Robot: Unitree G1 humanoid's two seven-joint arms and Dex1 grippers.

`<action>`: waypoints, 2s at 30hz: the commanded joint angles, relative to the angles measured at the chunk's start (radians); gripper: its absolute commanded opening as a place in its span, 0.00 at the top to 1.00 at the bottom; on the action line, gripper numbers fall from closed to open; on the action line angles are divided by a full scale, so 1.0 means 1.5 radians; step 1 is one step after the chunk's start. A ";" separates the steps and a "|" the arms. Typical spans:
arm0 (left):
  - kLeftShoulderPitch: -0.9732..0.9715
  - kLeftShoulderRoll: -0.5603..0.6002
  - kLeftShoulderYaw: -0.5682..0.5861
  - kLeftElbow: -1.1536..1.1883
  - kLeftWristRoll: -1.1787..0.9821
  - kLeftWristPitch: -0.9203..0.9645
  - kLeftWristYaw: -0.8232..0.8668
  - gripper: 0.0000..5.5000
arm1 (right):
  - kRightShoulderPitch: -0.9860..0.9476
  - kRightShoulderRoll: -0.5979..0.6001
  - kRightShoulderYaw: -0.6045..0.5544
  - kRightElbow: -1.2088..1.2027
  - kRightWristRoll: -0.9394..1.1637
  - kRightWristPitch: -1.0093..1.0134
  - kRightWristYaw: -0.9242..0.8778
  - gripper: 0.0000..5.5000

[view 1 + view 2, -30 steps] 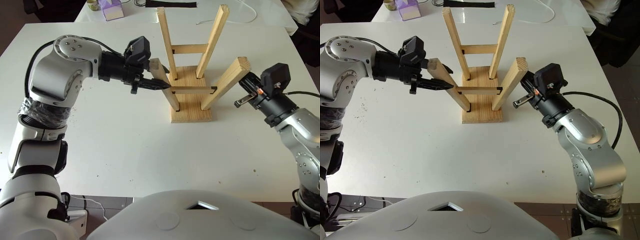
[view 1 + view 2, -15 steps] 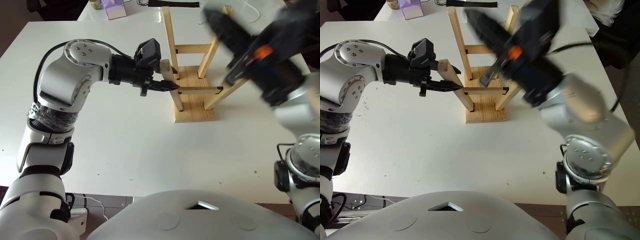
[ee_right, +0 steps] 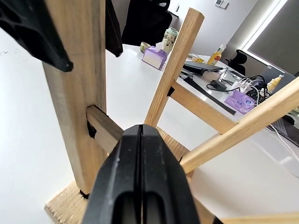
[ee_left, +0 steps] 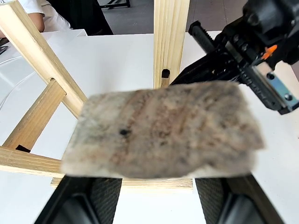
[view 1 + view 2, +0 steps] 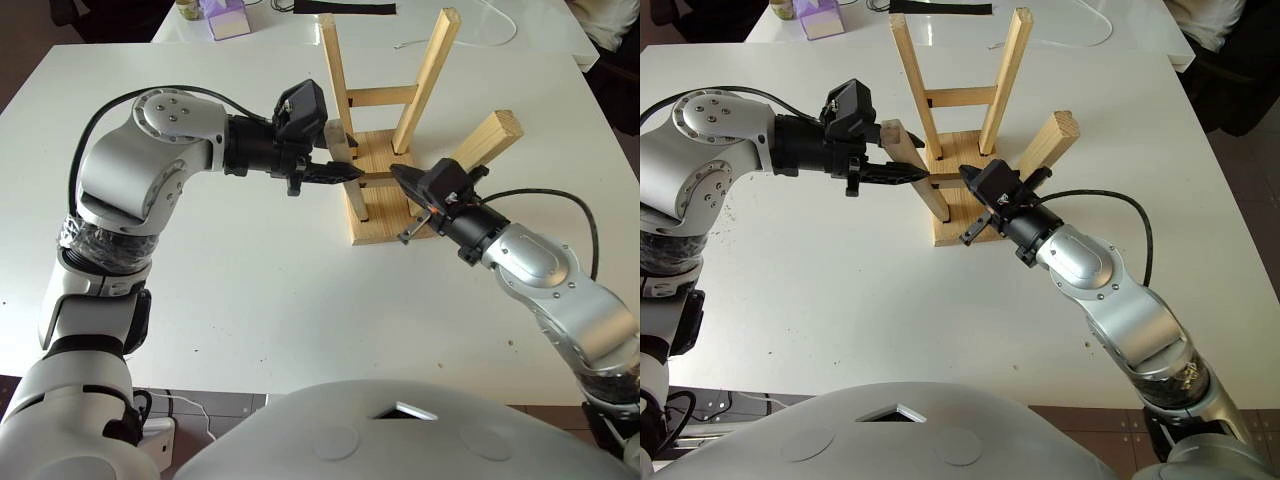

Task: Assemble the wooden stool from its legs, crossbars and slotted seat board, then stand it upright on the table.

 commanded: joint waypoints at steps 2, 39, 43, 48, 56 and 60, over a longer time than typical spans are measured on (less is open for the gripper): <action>0.035 -0.002 -0.040 0.019 0.017 0.027 -0.001 0.63 | -0.015 0.026 0.057 0.035 -0.067 -0.001 0.014 1.00; 0.053 0.014 -0.020 0.039 0.011 -0.046 -0.037 0.63 | 0.137 0.042 -0.232 -0.011 0.217 0.012 0.173 1.00; 0.066 0.045 0.035 0.031 -0.016 -0.101 -0.089 0.63 | 0.108 0.010 -0.373 0.105 0.214 -0.047 0.205 1.00; 0.078 0.070 0.084 0.050 -0.024 -0.144 -0.130 0.52 | 0.045 0.016 -0.418 0.246 0.215 -0.106 0.249 1.00; 0.117 0.114 0.177 0.038 -0.025 -0.162 -0.127 0.40 | 0.073 0.003 -0.361 0.326 0.128 -0.181 0.304 1.00; 0.307 0.113 0.343 -0.010 -0.002 -0.135 -0.001 0.43 | 0.105 0.014 -0.299 0.321 0.054 -0.194 0.284 1.00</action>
